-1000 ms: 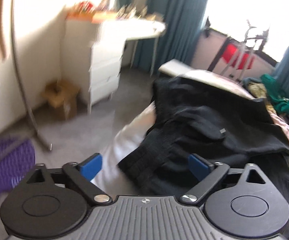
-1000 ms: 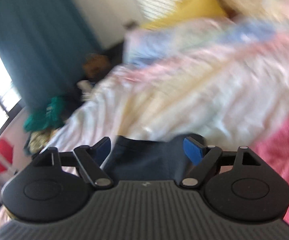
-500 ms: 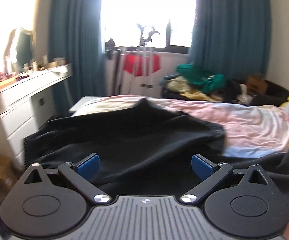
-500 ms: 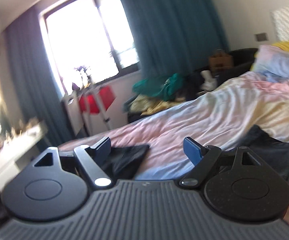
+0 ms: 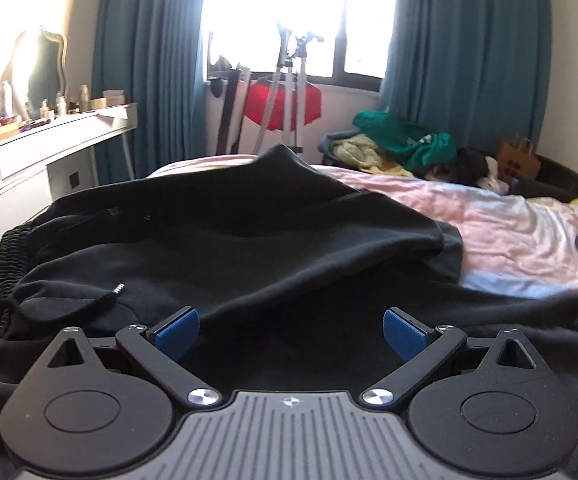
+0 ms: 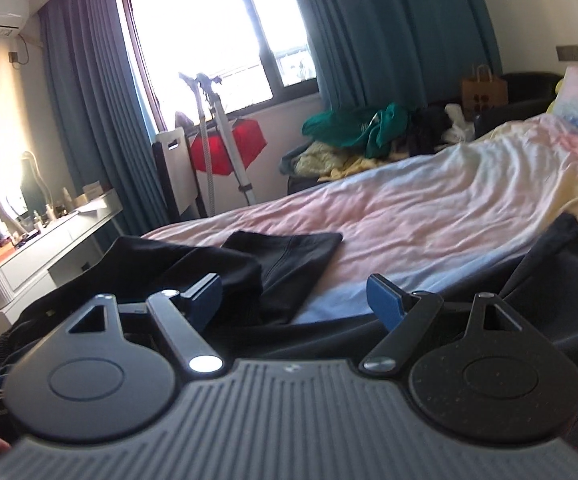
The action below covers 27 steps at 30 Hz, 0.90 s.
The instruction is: Fold clothes
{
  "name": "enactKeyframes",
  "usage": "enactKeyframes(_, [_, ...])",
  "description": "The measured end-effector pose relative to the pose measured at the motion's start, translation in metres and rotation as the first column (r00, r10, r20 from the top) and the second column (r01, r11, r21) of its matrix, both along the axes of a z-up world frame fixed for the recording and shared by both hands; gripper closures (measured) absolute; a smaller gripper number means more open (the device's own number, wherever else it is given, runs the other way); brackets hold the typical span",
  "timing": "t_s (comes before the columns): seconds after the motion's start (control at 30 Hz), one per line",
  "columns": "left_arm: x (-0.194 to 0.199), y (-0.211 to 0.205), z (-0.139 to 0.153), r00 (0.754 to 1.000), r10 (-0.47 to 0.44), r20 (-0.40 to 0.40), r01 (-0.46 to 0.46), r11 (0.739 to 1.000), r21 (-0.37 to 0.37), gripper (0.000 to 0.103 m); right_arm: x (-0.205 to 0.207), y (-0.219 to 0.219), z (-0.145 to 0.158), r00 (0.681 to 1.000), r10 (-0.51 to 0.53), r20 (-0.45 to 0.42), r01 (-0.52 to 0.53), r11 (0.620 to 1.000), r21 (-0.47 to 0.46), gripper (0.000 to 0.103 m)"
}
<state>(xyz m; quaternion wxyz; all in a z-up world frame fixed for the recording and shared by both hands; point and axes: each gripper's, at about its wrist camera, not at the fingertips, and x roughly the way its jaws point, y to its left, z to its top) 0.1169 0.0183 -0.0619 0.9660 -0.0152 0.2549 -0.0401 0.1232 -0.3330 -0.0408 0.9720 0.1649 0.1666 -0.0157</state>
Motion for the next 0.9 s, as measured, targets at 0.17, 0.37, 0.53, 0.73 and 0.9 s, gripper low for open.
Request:
enactKeyframes(0.17, [0.001, 0.012, 0.005, 1.000, 0.015, 0.010, -0.014, 1.000, -0.027, 0.003, 0.009, 0.010, -0.007, 0.999, 0.019, -0.027, -0.020, 1.000, -0.015, 0.021])
enactKeyframes(0.37, [0.002, 0.014, 0.003, 1.000, 0.010, -0.022, -0.011, 0.999, -0.033, 0.003, 0.018, 0.016, -0.018, 0.996, 0.047, -0.074, -0.047, 0.999, 0.008, 0.022])
enactKeyframes(0.53, [0.003, 0.012, -0.001, 0.999, 0.000, -0.053, -0.002, 0.999, -0.035, 0.003, 0.022, 0.013, -0.027, 0.991, 0.057, -0.120, -0.048, 0.996, 0.081, 0.022])
enactKeyframes(0.73, [0.001, 0.004, -0.016, 0.997, -0.009, -0.081, 0.004, 0.998, -0.063, 0.003, 0.037, 0.003, -0.036, 0.976, 0.149, -0.162, -0.104, 0.962, 0.253, 0.022])
enactKeyframes(0.9, [0.010, -0.012, -0.033, 0.990, -0.042, -0.137, 0.033, 0.997, -0.066, 0.003, 0.093, -0.022, -0.040, 0.951, 0.223, -0.216, -0.129, 0.915, 0.382, 0.025])
